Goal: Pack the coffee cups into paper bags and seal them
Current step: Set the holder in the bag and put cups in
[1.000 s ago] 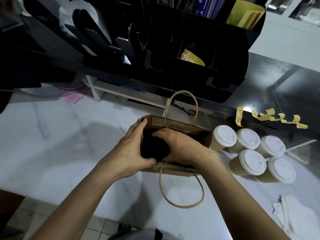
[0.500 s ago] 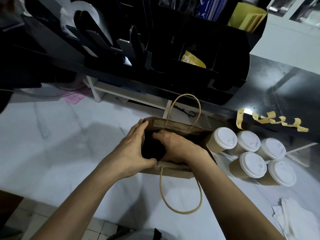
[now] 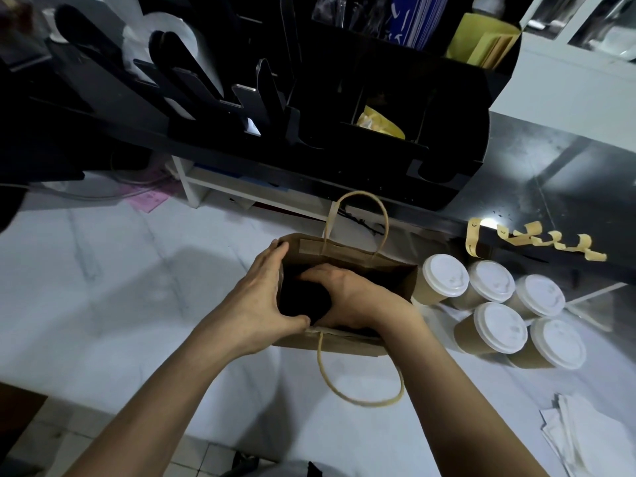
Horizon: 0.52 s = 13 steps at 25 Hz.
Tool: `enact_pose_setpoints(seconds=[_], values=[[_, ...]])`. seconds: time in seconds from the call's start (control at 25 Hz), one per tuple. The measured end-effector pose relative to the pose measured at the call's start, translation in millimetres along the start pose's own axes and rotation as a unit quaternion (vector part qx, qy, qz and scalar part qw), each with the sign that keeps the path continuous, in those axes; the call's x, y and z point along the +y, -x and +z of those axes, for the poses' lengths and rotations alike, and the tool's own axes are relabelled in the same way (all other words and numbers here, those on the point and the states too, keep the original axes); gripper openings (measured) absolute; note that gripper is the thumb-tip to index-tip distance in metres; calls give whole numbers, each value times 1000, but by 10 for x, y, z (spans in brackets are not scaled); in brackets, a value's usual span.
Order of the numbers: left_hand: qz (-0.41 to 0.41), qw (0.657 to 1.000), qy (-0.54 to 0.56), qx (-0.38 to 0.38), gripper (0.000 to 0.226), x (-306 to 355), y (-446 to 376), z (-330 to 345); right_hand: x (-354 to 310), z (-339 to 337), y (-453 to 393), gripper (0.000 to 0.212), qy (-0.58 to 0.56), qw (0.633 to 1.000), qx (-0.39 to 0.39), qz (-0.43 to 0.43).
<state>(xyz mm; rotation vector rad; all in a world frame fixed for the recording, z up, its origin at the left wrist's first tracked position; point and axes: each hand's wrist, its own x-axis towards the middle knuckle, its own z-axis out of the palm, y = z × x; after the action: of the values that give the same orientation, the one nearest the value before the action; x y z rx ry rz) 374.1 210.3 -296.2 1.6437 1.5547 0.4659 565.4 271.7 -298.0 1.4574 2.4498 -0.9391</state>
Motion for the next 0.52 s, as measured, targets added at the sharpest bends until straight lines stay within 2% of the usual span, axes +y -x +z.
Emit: enact_pose_setpoints(seconds=[0.12,0.52], values=[[-3,1000,3,6,119,-23,3,-5,0,-3,81,83,-17,999,34,-5],[-2,999,20,28,117,-23,-13,31,0,-165,541,47,-82,981,175,2]])
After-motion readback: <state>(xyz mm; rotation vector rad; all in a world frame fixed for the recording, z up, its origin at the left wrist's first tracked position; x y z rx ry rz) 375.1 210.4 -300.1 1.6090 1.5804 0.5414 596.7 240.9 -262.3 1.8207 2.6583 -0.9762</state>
